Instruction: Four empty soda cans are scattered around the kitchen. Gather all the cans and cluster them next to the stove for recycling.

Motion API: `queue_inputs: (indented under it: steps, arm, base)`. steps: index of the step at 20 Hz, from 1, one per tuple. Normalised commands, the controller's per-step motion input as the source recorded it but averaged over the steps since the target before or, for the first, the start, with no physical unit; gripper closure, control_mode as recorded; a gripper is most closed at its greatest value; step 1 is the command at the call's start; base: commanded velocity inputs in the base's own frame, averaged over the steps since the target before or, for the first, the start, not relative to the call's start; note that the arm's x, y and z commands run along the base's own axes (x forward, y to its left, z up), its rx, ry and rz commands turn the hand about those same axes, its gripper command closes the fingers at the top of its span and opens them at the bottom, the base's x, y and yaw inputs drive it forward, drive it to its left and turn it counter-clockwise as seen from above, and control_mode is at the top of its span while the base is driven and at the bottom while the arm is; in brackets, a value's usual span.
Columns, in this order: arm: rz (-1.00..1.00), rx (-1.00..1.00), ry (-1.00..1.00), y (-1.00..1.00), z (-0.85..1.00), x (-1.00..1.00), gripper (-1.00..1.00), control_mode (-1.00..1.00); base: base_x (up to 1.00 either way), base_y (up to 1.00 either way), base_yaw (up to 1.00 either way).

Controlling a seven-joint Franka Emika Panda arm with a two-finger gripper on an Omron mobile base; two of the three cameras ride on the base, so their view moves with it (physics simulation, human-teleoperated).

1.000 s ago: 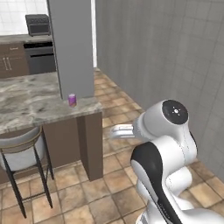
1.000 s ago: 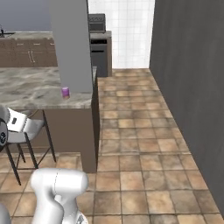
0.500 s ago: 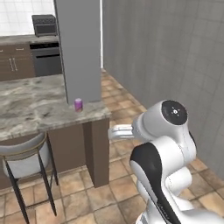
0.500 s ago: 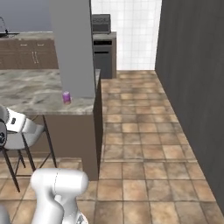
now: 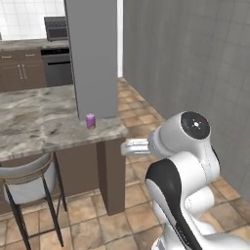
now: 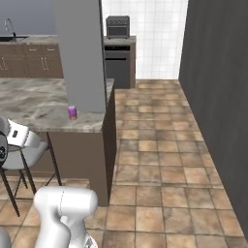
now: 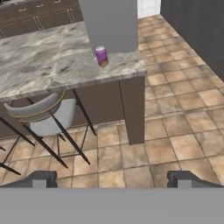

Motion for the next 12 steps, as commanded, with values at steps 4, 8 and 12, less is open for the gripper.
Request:
queue_inputs:
  steps: [4,8,12]
  arm:
    - [0.00,0.00,0.00,0.00,0.00,0.00,-1.00,1.00]
    - [0.00,0.00,0.00,0.00,0.00,0.00,-1.00,1.00]
    - [0.00,0.00,0.00,0.00,0.00,0.00,-1.00,1.00]
  base:
    - [0.64,-0.08,0.09]
    - [0.64,-0.01,0.07]
    - [0.57,-0.08,0.07]
